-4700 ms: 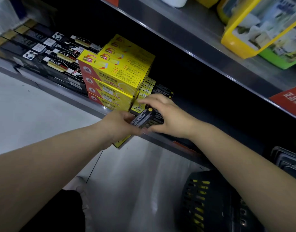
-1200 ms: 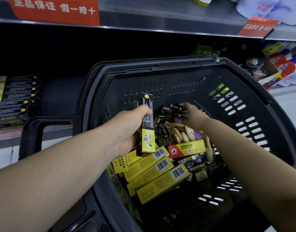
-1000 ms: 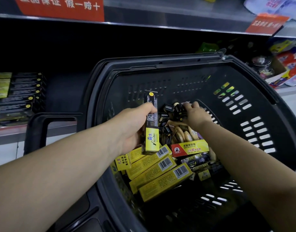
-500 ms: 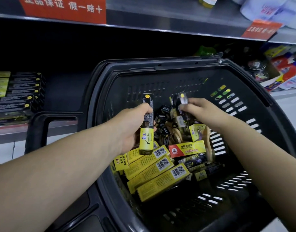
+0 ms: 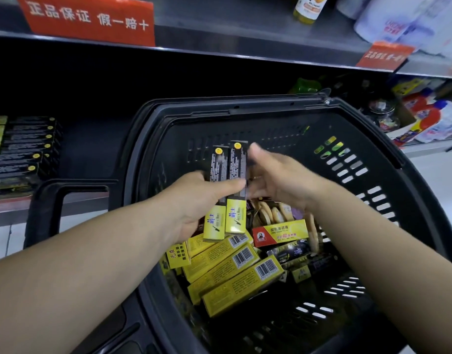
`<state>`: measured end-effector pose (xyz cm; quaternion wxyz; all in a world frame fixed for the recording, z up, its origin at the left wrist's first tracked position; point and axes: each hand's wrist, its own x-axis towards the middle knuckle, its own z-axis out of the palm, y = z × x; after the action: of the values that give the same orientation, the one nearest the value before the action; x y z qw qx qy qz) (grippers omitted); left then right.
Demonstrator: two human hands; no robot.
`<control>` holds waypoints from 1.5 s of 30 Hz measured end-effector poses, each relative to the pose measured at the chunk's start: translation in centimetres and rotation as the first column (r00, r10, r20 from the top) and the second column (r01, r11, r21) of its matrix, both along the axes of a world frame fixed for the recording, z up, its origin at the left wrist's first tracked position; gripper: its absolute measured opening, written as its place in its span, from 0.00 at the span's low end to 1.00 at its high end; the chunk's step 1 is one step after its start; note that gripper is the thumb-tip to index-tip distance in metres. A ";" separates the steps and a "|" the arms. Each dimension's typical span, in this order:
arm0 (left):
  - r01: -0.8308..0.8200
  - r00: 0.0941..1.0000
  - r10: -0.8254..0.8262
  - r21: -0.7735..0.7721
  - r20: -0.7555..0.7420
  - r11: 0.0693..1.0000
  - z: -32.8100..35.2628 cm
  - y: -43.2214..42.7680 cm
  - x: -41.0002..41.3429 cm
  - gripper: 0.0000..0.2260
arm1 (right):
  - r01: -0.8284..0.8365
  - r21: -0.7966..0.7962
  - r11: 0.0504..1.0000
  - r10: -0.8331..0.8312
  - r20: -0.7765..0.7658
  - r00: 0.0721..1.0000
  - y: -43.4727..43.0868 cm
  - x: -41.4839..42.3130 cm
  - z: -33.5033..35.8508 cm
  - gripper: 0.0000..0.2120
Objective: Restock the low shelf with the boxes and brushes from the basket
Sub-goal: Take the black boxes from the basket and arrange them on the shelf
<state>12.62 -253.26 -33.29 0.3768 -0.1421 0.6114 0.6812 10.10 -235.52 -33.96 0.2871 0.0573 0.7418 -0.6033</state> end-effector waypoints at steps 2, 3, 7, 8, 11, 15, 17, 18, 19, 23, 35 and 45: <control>-0.018 1.000 0.019 -0.038 0.016 0.999 -0.3 -0.1 -0.1 0.13 | 0.132 0.070 0.989 -0.130 -0.030 0.991 3.1 -1.6 -1.0 0.24; -0.011 0.999 0.013 -0.057 0.030 0.998 -0.4 -0.1 -0.1 0.14 | 0.237 0.239 0.942 -0.219 -0.101 0.970 5.0 -2.4 -2.0 0.20; 0.002 0.999 0.003 -0.091 0.051 0.996 -0.9 -0.2 -0.3 0.18 | 0.110 0.869 0.482 -0.104 -0.068 0.992 10.4 -2.7 -8.0 0.20; 0.005 0.999 0.000 -0.093 0.054 0.996 -1.0 -0.2 -0.3 0.18 | -0.006 0.890 0.457 -0.050 0.032 0.998 10.8 -2.1 -9.5 0.23; 0.023 0.998 -0.017 -0.098 0.059 0.995 -1.2 -0.1 -0.4 0.19 | -0.265 0.938 0.225 0.195 0.223 0.955 11.1 -0.4 -12.3 0.26; 0.027 0.998 -0.021 -0.103 0.063 0.994 -1.4 0.0 -0.5 0.25 | -0.294 0.936 0.195 0.146 0.269 0.952 10.9 -0.9 -11.4 0.28; 0.012 0.998 -0.006 -0.087 0.068 0.996 -1.5 0.0 -0.5 0.24 | -0.312 0.832 0.459 0.020 0.342 0.940 10.7 -1.4 -9.7 0.27; 0.003 0.998 0.002 -0.077 0.067 0.997 -1.4 0.1 -0.4 0.23 | -0.317 0.739 0.595 -0.011 0.402 0.916 10.2 -1.3 -8.3 0.29; -0.009 0.998 0.013 -0.065 0.067 0.998 -1.4 0.1 -0.4 0.23 | -0.320 0.631 0.707 0.003 0.449 0.893 9.4 -1.1 -6.8 0.33; -0.049 0.998 0.050 -0.017 0.050 0.999 -0.6 0.3 -0.2 0.23 | -0.307 0.352 0.884 0.169 0.373 0.912 5.7 0.6 -1.7 0.46; -0.014 0.985 0.042 0.161 -0.168 0.987 4.6 -4.4 0.7 0.17 | 0.129 0.105 0.986 -0.116 -0.120 0.986 -4.4 3.3 5.9 0.34; -0.163 0.964 0.181 0.104 -0.197 0.981 6.2 -17.7 2.0 0.15 | -0.014 0.058 0.998 0.022 -0.141 0.990 -16.9 1.2 7.9 0.16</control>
<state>14.58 -270.98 -27.11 0.2570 -0.1067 0.6021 0.7483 11.28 -252.38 -26.05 0.2374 0.0155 0.7778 -0.5818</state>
